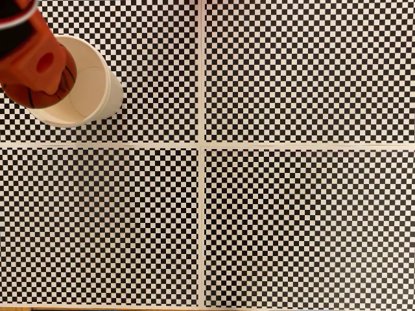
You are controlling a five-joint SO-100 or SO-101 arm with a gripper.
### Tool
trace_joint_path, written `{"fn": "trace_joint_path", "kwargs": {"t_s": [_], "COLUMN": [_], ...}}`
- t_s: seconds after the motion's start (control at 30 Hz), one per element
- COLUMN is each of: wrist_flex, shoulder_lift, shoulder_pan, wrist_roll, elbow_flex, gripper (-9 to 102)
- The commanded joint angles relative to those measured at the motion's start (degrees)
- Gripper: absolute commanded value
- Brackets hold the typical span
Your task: Grasp basketball and place into cup.
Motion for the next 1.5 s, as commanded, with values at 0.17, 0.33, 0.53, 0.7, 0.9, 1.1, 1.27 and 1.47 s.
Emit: {"fn": "trace_joint_path", "kwargs": {"t_s": [0.17, 0.33, 0.53, 0.7, 0.9, 1.1, 1.27, 1.47], "wrist_flex": [0.35, 0.53, 1.05, 1.32, 1.49, 1.41, 1.41, 0.88], "shoulder_lift": [0.7, 0.7, 0.7, 0.7, 0.44, 0.18, 0.26, 0.26], "shoulder_pan": [-1.49, -2.99, -3.69, -4.92, -5.71, -4.83, -5.19, -7.38], "wrist_roll": [-0.79, 0.44, 0.79, 1.76, 2.72, 2.29, 3.34, 6.59], "elbow_flex": [-2.55, -2.37, -2.11, -1.93, -2.11, -2.72, -3.78, -5.98], "gripper": [22, 35, 38, 47, 49, 37, 20, 0]}}
